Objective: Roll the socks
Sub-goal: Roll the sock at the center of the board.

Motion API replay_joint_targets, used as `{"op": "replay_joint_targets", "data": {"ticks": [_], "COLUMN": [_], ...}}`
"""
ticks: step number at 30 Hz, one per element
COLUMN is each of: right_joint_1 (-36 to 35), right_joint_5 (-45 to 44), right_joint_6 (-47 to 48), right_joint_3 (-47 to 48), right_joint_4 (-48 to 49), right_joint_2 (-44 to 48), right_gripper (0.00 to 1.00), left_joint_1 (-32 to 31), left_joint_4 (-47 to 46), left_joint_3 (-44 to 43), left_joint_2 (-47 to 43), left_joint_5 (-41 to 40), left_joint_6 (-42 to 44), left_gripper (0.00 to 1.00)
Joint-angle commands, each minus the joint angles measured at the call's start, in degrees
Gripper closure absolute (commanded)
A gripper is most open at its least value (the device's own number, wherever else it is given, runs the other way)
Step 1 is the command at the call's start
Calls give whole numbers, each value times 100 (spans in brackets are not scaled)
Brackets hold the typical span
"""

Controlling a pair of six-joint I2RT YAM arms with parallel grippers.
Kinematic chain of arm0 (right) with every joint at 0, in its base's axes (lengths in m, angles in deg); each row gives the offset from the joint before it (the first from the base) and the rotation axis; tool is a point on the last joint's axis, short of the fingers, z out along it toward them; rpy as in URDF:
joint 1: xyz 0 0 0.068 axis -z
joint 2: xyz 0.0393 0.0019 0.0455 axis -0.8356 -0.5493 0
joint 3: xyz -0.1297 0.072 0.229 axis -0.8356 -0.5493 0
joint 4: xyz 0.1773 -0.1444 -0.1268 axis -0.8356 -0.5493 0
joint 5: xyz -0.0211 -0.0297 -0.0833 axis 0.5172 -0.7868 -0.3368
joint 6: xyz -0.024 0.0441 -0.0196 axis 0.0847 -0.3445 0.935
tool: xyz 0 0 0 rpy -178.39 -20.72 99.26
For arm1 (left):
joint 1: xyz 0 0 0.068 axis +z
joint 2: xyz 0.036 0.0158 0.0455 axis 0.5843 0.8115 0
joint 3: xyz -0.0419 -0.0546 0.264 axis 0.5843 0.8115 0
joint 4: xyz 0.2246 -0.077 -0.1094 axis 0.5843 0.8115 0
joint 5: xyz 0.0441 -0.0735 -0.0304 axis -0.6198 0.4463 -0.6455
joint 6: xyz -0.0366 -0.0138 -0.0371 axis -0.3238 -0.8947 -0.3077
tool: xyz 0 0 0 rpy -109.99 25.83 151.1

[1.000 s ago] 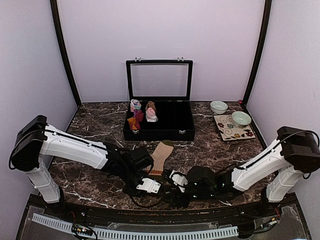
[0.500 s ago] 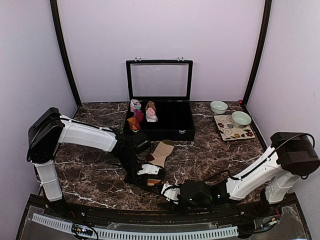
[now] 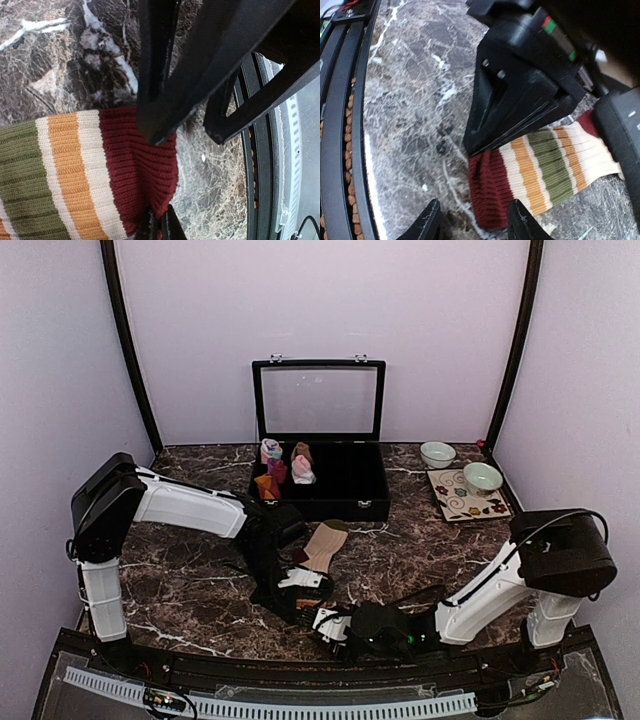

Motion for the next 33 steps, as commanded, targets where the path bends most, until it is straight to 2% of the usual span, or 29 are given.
{"op": "replay_joint_targets", "data": {"ticks": [1,6,13,21,24,28,31,33], "right_joint_1": [168,332,411,536,547,554,558,554], "right_joint_5": [154,634,892,801,901,945,1068,1184], "right_joint_6": [261,374,469,506,494,342,102,-80], "right_joint_3": [-42,47,46,324,438,394,301,258], "right_joint_4": [552,423,383,520,399,266,223,236], "right_joint_2": [-13,-68,-250,-569,-683,-647,-571,-572], "right_gripper": [57,69,70,72,80,98,100,100], "left_joint_1": [78,172,193,223,241,276,303,315], "left_joint_4": [559,833,1038,1121,1153,1156,1023,834], "left_joint_3": [-204,-441,-550,-596,-600,-575,-478,-363], "left_joint_2": [150,225,359,390,385,334,209,49], "left_joint_5": [61,265,340,415,423,404,305,168], "left_joint_6": [221,233,308,347,343,344,269,153], "left_gripper": [100,100,100,100,100,100,99,88]}}
